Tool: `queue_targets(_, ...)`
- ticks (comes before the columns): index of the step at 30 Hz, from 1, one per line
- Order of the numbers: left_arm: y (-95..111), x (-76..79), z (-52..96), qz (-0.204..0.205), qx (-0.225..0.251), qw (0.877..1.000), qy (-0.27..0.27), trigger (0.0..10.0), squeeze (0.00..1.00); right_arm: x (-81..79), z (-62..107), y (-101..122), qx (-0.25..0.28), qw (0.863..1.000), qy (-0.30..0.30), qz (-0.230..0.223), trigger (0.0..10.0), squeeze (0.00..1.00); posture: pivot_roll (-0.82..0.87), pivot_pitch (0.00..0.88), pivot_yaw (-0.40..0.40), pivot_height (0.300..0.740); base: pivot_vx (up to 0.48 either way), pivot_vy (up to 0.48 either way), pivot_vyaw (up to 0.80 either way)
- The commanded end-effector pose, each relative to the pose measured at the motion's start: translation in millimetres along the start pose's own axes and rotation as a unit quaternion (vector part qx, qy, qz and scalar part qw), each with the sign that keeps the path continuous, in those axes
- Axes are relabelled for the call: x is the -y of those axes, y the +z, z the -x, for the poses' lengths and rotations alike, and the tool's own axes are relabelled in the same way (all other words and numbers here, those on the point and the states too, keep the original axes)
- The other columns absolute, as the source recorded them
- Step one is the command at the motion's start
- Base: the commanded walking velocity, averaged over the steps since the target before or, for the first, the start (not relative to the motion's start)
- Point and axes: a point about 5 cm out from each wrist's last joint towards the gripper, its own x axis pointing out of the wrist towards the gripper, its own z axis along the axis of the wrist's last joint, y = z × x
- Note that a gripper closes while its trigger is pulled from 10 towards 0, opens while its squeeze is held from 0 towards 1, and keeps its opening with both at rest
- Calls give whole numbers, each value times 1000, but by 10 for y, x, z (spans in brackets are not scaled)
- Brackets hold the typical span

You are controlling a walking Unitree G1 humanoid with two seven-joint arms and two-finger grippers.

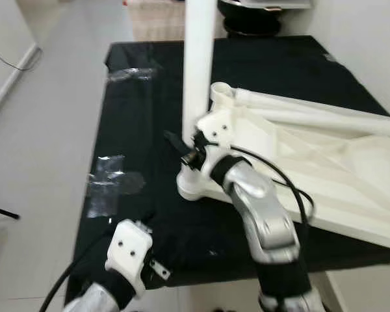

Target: Building children table

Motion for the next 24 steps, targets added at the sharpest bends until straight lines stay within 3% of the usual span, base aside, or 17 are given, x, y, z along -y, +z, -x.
queue_targets(1,-52,-13,-28,4,-10,1000,-5,10000,0,-258,-57,-383,-93,995,-2,-46,0,0,32,187,-61,740,0,0,0)
queue_targets(3,-64,-27,-50,2,-10,1000,-5,10000,0,-268,-112,-345,-84,995,12,-45,0,0,30,166,-64,740,0,0,0)
queue_targets(4,-74,-37,-69,0,-10,1000,-5,10000,0,-273,-145,-305,-78,996,21,-43,1765,0,30,161,-66,740,0,0,0)
queue_targets(6,-84,-53,-95,-1,-9,1000,-3,10000,0,-261,-162,-227,-77,996,35,-38,10000,0,31,148,-73,740,0,0,0)
queue_targets(7,-84,-53,-95,-1,-9,1000,-3,10000,0,-261,-162,-227,-77,996,35,-38,10000,0,31,148,-73,740,0,0,0)
queue_targets(8,-88,-60,-106,-3,-7,1000,0,10000,0,-243,-142,-162,-76,994,61,-41,10000,596,35,142,-76,740,0,0,0)
queue_targets(10,-89,-62,-108,-3,-6,1000,2,10000,0,-237,-136,-136,-73,993,81,-43,10000,596,35,142,-76,740,0,0,0)
queue_targets(11,-89,-64,-111,-4,-6,1000,4,10000,0,-235,-125,-77,-61,988,131,-54,10000,1000,37,139,-78,740,0,0,0)
queue_targets(14,-87,-62,-109,-5,-5,1000,5,10000,0,-222,-90,48,-28,974,218,-53,10000,1000,46,139,-79,740,0,0,0)
queue_targets(15,-87,-62,-109,-5,-5,1000,5,10000,0,-222,-90,48,-28,974,218,-53,10000,1000,46,139,-79,740,0,0,0)
queue_targets(16,-82,-54,-102,-5,-5,1000,5,10000,0,-201,-56,132,-1,960,278,-41,10000,1000,49,148,-78,740,0,0,0)
queue_targets(17,-75,-44,-96,-4,-5,1000,4,10000,0,-166,-21,193,22,940,341,-20,10000,878,55,157,-79,740,0,0,0)
queue_targets(18,-71,-38,-94,-4,-5,1000,3,10000,0,-138,4,228,35,924,381,-5,10000,878,55,157,-79,740,0,0,0)
queue_targets(19,-71,-38,-94,-4,-5,1000,3,10000,0,-138,4,228,35,924,381,-5,10000,878,55,157,-79,740,0,0,0)
queue_targets(20,-56,-11,-80,-2,-5,1000,0,10000,0,-43,-56,215,30,897,441,13,10000,0,77,186,-85,740,0,0,0)
queue_targets(22,-51,0,-73,-2,-5,1000,-1,10000,0,-6,-96,210,25,889,456,16,10000,0,77,186,-85,740,0,0,0)
queue_targets(24,-37,36,-38,0,-6,1000,-2,10000,0,55,-157,206,8,865,502,27,10000,0,102,211,-93,740,0,0,0)
